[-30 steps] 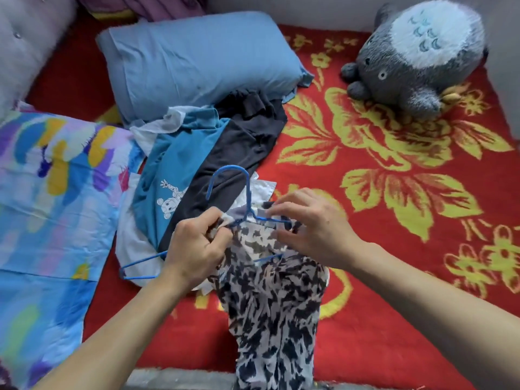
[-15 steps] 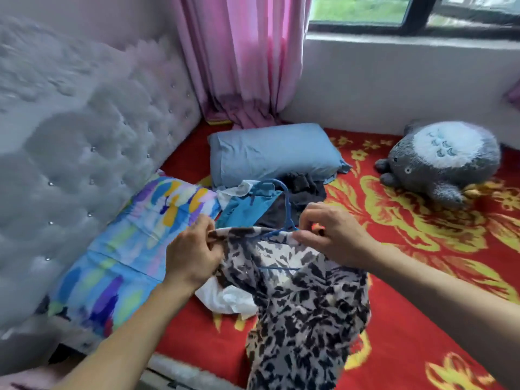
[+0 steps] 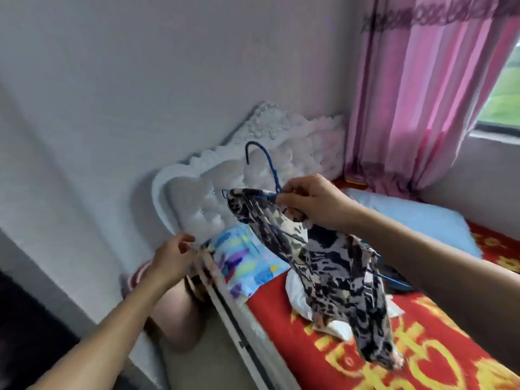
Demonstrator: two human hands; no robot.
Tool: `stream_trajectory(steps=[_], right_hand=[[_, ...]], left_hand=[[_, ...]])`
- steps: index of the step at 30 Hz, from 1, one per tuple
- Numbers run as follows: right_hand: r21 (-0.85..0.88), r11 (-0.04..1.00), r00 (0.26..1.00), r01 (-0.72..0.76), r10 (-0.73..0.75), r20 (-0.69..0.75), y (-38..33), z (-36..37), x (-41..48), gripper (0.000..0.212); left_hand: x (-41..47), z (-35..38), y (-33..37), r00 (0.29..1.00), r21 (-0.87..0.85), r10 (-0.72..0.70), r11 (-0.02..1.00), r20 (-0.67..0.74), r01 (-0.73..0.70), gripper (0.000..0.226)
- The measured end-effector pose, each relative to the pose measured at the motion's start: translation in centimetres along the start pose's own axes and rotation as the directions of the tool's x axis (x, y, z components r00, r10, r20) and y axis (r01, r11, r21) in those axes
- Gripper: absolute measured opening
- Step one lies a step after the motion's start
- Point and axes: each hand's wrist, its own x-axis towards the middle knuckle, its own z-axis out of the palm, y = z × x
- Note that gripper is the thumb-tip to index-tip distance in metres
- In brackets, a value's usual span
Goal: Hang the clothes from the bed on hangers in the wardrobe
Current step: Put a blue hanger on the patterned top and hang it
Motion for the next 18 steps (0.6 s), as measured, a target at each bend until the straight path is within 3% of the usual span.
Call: stream_trajectory(steps=[4, 7, 11, 15, 18], right_hand=[[0.035, 0.988, 0.975, 0.15, -0.154, 0.158, -8.0, 5.6, 1.1, 0.032], [0.094, 0.96, 0.933, 0.265, -0.28, 0.225, -13.2, 10.2, 1.6, 0.036], [0.104, 0.931, 0.884, 0.351, -0.366, 0.291, -19.8, 16.9, 2.8, 0.042], [0.088, 0.938, 0.872, 0.335, -0.344, 0.347, -26.0, 24.3, 4.4, 0.035], [0.016, 0.944, 0.871, 0.328, -0.309, 0.382, -29.4, 30.2, 6.1, 0.03]], left_hand=[[-4.9, -9.2, -4.1, 0.994, -0.041, -0.074, 0.997, -0.079, 0.071, 0.045], [-8.3, -15.8, -6.3, 0.987, -0.14, -0.065, 0.989, -0.147, 0.045, 0.058], [-12.0, -24.1, -10.0, 0.953, -0.119, -0.071, 0.992, -0.295, 0.037, 0.039], [-15.6, -32.0, -15.9, 0.885, -0.052, -0.177, 0.984, -0.431, 0.171, 0.037], [-18.5, -38.0, -20.5, 0.878, 0.046, -0.204, 0.968, -0.432, 0.247, 0.027]])
